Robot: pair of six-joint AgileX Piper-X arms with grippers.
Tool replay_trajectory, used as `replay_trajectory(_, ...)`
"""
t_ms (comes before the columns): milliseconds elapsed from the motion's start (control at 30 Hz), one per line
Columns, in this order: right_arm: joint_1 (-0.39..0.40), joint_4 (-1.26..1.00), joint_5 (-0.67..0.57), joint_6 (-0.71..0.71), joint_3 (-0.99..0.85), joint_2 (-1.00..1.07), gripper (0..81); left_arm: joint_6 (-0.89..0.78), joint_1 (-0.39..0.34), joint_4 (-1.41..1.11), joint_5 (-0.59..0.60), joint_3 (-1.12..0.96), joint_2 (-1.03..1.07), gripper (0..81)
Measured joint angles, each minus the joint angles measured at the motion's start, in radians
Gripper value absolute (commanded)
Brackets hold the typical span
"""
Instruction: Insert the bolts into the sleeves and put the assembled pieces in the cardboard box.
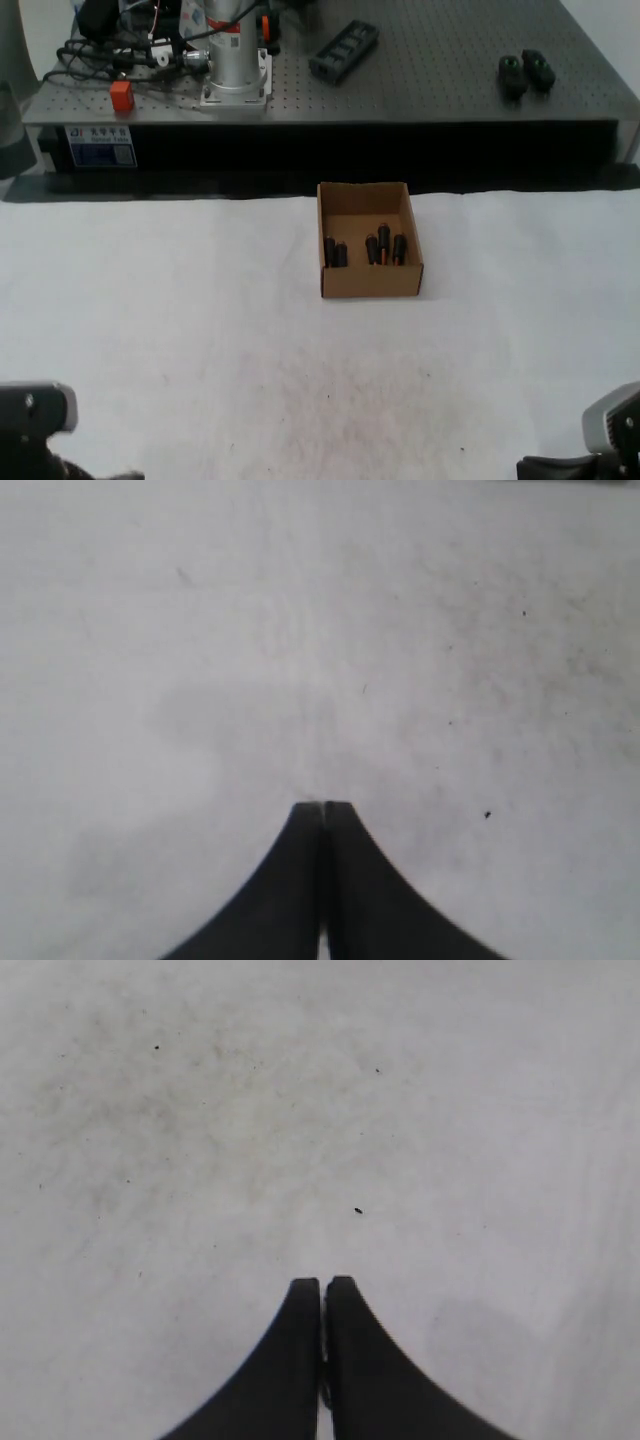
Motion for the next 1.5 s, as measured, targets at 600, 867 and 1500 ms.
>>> replay_trajectory(600, 0.0, -0.033, 0.0, 0.049, 0.026, 0.007, 0.6, -0.047, 0.0, -0.014, 0.036, 0.168, -0.347, 0.6)
replay_trajectory(867, 0.0, -0.189, 0.003, 0.172, 0.105, 0.017, 0.6, -0.056, 0.0, -0.009, 0.036, 0.2, -0.359, 0.6)
replay_trajectory(1500, 0.0, -0.201, 0.022, 0.177, 0.105, 0.017, 0.6, -0.118, 0.0, -0.012, 0.061, 0.243, -0.362, 0.6)
